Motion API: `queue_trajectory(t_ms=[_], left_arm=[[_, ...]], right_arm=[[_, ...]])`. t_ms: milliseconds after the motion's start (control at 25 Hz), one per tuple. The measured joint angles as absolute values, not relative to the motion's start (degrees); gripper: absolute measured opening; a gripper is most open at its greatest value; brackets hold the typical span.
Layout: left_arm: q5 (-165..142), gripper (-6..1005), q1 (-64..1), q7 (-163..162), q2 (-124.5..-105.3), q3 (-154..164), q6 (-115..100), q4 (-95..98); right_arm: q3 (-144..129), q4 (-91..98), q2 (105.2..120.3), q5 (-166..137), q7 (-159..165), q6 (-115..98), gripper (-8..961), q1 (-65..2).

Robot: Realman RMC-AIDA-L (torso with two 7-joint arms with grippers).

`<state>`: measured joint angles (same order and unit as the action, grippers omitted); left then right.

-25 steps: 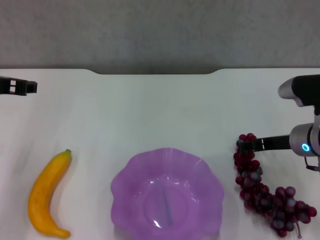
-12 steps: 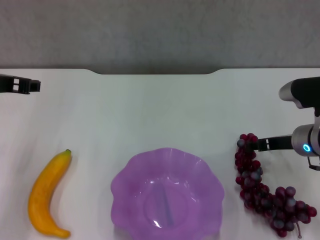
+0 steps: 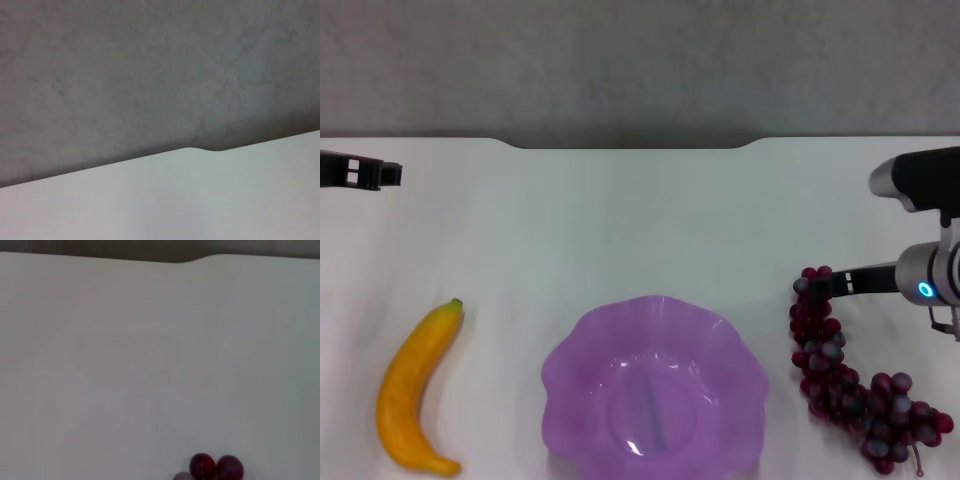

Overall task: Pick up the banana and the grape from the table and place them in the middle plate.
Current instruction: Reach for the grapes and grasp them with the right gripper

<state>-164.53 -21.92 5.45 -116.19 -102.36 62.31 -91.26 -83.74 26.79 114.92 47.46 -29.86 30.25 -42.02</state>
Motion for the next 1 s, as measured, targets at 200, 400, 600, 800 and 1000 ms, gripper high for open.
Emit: queue_trajectory(t_ms=[200, 400, 600, 800, 1000], left_arm=[[-164.53, 679, -22.09, 5.49, -116.18, -102.45, 62.32, -91.18], [-164.53, 679, -22.42, 5.53, -116.18, -102.39, 62.39, -91.14], [-164.53, 679, -22.58, 5.54, -116.18, -102.39, 62.7, -91.13], [-164.53, 679, -23.05, 5.55, -116.1, -102.41, 63.28, -91.01], [-164.53, 679, -23.05, 5.85, -116.03, -102.47, 63.89, -90.87]], right_arm=[[-83.82, 26.82, 115.19, 47.47, -30.72, 30.82, 706, -42.87], [-85.45, 26.51, 115.33, 52.85, -34.57, 31.59, 703, -43.36], [-87.03, 25.48, 115.29, 56.31, -36.42, 32.06, 700, -43.67], [-86.96, 24.43, 115.22, 56.4, -36.17, 34.92, 697, -44.01], [-86.49, 24.26, 115.14, 56.46, -36.03, 38.1, 693, -44.03]])
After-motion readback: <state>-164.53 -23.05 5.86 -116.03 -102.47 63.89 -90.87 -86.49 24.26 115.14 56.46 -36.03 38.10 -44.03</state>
